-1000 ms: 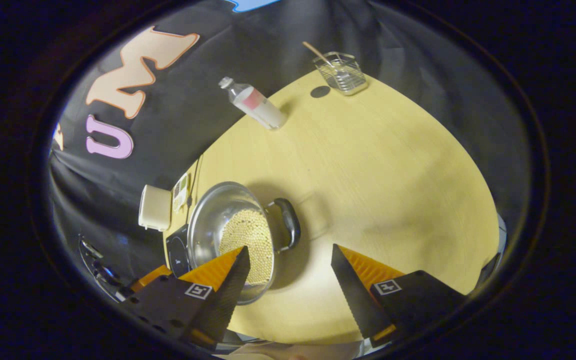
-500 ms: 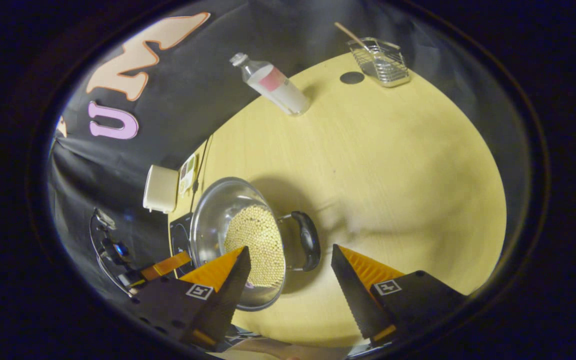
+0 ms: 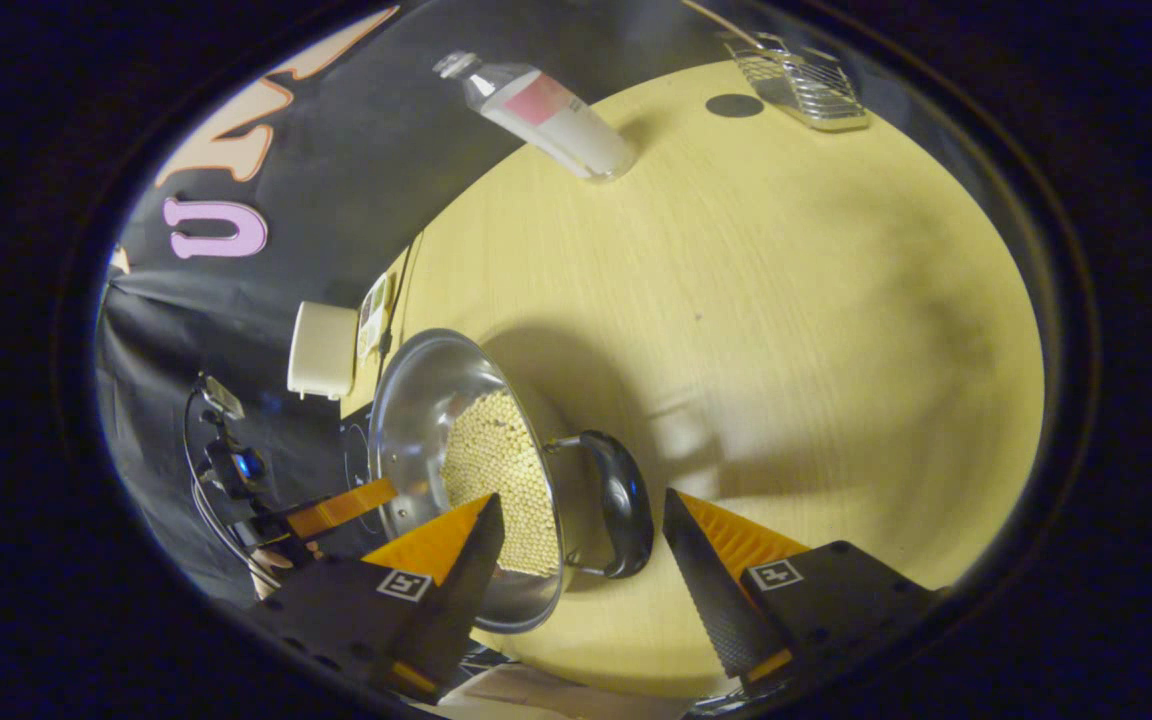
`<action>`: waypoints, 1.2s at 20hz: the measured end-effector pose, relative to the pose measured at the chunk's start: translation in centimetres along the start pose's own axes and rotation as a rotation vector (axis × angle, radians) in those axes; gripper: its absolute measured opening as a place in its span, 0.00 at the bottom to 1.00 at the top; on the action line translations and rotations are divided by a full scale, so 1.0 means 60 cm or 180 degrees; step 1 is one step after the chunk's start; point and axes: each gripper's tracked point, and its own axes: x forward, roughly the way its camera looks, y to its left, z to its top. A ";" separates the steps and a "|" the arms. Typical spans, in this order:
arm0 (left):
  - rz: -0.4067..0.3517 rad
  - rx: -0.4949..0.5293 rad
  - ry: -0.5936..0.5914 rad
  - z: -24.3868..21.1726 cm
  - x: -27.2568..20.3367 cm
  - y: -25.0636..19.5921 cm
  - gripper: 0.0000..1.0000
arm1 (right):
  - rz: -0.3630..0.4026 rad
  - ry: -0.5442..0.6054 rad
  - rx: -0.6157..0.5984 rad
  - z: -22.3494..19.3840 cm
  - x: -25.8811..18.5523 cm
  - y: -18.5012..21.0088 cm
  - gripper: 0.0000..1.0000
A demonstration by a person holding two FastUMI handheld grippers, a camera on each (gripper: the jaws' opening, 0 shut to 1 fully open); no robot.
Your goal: First push the handle of the pot to place it horizontally, then grasp the pot with both hands and set it on the induction cooktop.
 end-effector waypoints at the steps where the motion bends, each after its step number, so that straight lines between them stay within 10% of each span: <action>1: 0.0021 0.0038 0.0027 0.001 0.006 0.001 0.88 | 0.0011 0.0034 -0.0026 0.000 0.008 0.002 0.98; 3: 0.0075 0.0085 0.0081 0.003 0.016 0.004 0.88 | 0.0016 0.0077 -0.0052 -0.002 0.021 0.005 0.87; 4: 0.0103 0.0096 0.0110 0.004 0.020 0.008 0.87 | 0.0017 0.0095 -0.0067 -0.005 0.026 0.006 0.98; 7: 0.0142 0.0150 0.0124 0.009 0.026 0.013 0.81 | -0.0022 0.0142 -0.0137 -0.009 0.041 0.004 0.74; 9: 0.0191 0.0203 0.0185 0.008 0.029 0.019 0.75 | -0.0171 0.0147 -0.0200 -0.010 0.050 -0.010 0.94; 12: 0.0201 0.0287 0.0241 0.008 0.026 0.019 0.67 | -0.0292 0.0168 -0.0195 -0.014 0.054 -0.031 0.46; 24: 0.0133 0.0243 0.0209 -0.021 -0.033 -0.024 0.64 | -0.0394 -0.0107 -0.0383 -0.023 -0.029 -0.025 0.50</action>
